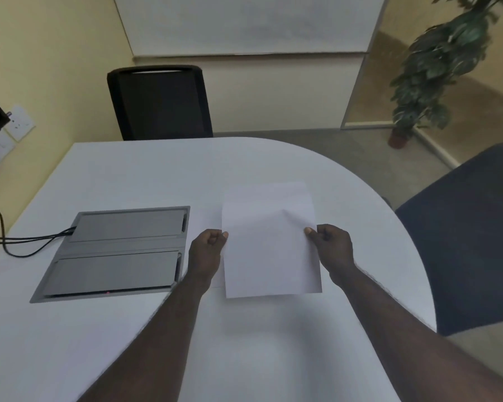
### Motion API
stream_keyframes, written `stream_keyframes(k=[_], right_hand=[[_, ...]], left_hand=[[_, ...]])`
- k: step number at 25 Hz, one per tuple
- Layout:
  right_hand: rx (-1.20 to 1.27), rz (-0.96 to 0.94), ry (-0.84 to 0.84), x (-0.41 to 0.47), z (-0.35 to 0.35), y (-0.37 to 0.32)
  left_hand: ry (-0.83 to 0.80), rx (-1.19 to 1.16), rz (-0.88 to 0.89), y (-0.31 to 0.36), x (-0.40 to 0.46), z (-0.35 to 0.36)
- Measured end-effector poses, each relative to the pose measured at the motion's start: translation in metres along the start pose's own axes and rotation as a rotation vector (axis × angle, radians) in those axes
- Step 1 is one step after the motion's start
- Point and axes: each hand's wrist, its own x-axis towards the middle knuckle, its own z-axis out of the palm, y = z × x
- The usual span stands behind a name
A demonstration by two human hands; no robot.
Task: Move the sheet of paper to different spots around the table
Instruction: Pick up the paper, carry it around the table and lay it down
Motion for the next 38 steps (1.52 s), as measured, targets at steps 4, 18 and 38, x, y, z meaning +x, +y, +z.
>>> stream_keyframes(k=[4,18,38], right_hand=[[0.037,-0.058,0.022,-0.025,-0.043,-0.011],[-0.019,-0.084,0.328,-0.048,-0.215,-0.01],[-0.04,-0.15,0.46,-0.039,-0.471,0.002]], left_hand=[[-0.07,-0.043,0.034,0.023,-0.024,0.018],[-0.177,-0.015,0.125,0.093,-0.097,0.154],[-0.182,-0.032,0.23,0.182,-0.213,0.38]])
